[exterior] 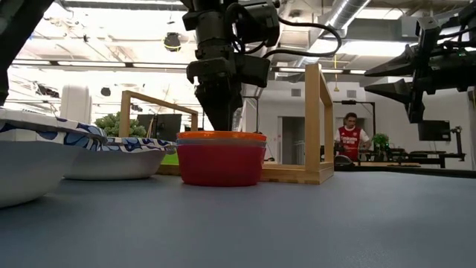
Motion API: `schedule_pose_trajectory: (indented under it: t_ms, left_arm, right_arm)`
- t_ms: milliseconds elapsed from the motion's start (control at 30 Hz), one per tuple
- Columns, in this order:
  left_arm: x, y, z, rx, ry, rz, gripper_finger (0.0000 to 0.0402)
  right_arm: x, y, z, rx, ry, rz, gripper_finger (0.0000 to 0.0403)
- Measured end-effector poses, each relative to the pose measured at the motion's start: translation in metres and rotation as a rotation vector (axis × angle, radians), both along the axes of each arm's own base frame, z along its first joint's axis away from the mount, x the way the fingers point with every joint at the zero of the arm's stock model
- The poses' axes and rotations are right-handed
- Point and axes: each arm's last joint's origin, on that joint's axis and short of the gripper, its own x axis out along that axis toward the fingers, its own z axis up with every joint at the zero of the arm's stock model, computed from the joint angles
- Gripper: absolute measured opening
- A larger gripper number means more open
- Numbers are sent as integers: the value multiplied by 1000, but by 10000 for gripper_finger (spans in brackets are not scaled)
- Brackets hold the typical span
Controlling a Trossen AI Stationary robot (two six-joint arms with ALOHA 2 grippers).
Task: Place and stack bowls onto a shelf
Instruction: Stack the small orange bowl on top of the small green bowl on the shelf
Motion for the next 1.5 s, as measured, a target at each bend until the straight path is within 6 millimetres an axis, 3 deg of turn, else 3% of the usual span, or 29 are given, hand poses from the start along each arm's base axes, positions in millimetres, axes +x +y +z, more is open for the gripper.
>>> schedule_pose_trajectory:
  t_ms: [167,600,900,1233,1500]
  left_arm:
    - [0,0,0,0,2,8,105]
    - [0,1,-2,-25,0,8,4]
    - [-3,0,1,-40,48,16,0]
    - [-2,0,31,-63,49,20,0]
    - [1,2,41,-100,21,47,0]
  right_arm:
    - [0,0,0,-2,1,0,171]
    - [0,0,0,-1,0,0,171]
    - [0,0,0,1,0,0,171]
    - [0,0,0,1,-1,0,171]
    - [0,0,0,2,-1,5,171]
